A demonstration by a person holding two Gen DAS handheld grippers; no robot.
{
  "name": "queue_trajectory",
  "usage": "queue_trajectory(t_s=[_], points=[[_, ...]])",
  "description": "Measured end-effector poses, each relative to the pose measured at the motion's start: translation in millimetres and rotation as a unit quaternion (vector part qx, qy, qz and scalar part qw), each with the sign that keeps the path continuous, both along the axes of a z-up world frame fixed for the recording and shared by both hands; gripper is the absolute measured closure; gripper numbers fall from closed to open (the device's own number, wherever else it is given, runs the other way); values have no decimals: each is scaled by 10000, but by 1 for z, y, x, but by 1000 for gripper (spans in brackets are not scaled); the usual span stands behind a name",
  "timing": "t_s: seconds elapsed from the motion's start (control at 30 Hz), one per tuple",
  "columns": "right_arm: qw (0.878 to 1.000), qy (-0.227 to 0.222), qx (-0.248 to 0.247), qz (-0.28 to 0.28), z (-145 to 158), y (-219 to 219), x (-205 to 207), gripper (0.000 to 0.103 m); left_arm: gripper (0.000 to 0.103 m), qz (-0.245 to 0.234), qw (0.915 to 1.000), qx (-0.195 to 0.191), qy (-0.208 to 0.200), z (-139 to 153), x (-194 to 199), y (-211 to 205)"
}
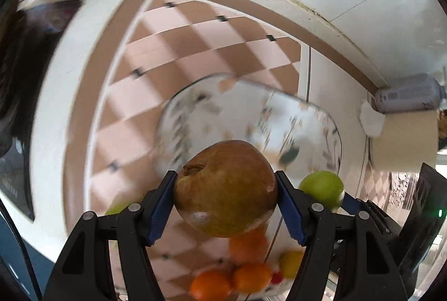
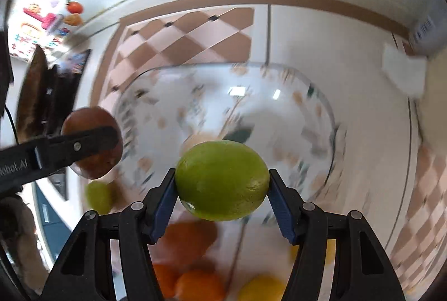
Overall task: Organize fruits
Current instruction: 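Place the pear on the plate with the left tool while the right tool places the apple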
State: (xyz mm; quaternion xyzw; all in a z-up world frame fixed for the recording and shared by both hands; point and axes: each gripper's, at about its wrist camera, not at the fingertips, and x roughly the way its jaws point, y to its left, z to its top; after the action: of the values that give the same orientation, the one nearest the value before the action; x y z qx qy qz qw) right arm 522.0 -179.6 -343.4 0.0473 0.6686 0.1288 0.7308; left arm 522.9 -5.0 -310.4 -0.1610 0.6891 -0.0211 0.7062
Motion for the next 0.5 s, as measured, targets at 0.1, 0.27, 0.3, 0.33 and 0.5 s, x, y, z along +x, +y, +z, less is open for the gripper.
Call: queue_trajectory(t_s=[0.1, 0.27, 0.3, 0.33, 0.5], points=[[9997, 20, -210, 153, -13, -2, 25, 38, 36, -82, 9996, -9, 272, -18, 29, -14], [9991, 116, -272, 303, -29, -4, 48, 38, 36, -124, 9981, 75, 594, -40, 57, -23], [9990, 152, -260, 318, -32, -4, 51, 38, 36, -88, 9978, 35, 658, -45, 61, -23], [9990, 176, -248, 333, -33, -4, 53, 38, 36, -59, 9973, -24, 735, -50, 64, -23], [9984, 242, -214, 466, -37, -3, 60, 38, 36, -31, 9954, -57, 961, -58, 66, -20]])
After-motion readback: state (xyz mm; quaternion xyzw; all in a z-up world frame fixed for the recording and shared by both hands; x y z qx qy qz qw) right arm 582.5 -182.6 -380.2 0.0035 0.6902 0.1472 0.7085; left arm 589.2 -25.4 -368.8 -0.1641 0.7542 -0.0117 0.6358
